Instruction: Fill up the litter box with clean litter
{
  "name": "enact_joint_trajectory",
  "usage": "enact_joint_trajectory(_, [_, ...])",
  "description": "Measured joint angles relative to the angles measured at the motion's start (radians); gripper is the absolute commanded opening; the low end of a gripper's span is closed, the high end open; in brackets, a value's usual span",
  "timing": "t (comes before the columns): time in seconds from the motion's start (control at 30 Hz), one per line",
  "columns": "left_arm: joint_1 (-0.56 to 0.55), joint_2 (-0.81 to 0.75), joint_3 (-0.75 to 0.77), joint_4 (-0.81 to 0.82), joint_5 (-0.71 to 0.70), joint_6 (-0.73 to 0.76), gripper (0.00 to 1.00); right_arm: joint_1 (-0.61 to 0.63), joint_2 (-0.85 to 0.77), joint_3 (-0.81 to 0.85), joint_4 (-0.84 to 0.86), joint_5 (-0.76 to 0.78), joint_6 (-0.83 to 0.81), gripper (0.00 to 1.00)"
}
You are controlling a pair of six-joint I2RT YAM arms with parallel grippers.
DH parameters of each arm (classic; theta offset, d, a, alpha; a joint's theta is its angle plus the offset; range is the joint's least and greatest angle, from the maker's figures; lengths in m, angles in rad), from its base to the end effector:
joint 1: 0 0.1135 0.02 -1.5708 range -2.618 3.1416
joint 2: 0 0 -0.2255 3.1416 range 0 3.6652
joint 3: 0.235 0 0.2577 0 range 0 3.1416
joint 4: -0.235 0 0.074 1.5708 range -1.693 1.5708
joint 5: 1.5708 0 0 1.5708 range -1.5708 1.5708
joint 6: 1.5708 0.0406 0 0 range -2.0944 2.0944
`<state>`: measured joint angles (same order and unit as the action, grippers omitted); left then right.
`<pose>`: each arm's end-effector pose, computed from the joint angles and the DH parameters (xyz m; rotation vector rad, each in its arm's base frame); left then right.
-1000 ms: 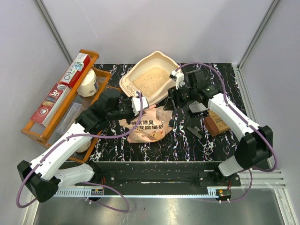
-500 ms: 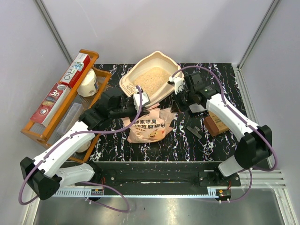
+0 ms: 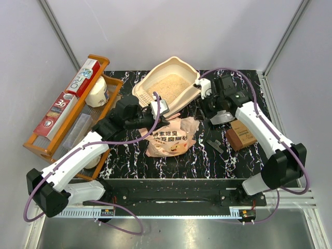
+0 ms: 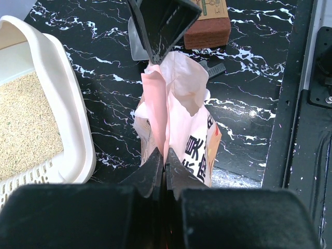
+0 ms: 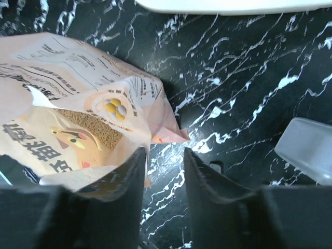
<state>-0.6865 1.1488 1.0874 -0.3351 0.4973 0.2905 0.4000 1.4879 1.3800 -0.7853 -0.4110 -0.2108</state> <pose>0.2063 -0.1941 0.3214 1.2143 1.5780 -0.7458 0.2946 0.1422 0.2842 -0.9060 2.2769 0.5885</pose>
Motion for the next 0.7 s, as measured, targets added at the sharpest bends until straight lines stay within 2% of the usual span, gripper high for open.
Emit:
enact_joint_trajectory(0.17, [0.000, 0.000, 0.000, 0.000, 0.000, 0.001, 0.00, -0.108, -0.040, 0.003, 0.008, -0.161, -0.003, 0.56])
enact_joint_trajectory(0.3, [0.000, 0.000, 0.000, 0.000, 0.000, 0.001, 0.00, -0.155, -0.172, -0.111, 0.042, -0.283, -0.064, 0.69])
enact_joint_trajectory(0.4, [0.000, 0.000, 0.000, 0.000, 0.000, 0.001, 0.00, -0.150, -0.271, -0.210, 0.048, -0.332, -0.112, 0.73])
enact_joint_trajectory(0.43, [0.000, 0.000, 0.000, 0.000, 0.000, 0.001, 0.00, -0.148, -0.287, -0.231, 0.048, -0.344, -0.129, 0.79])
enact_joint_trajectory(0.5, [0.000, 0.000, 0.000, -0.001, 0.000, 0.001, 0.00, -0.148, -0.296, -0.260, 0.053, -0.362, -0.154, 0.99])
enact_joint_trajectory(0.7, [0.000, 0.000, 0.000, -0.002, 0.000, 0.001, 0.00, -0.148, -0.298, -0.356, 0.130, -0.375, -0.189, 0.99])
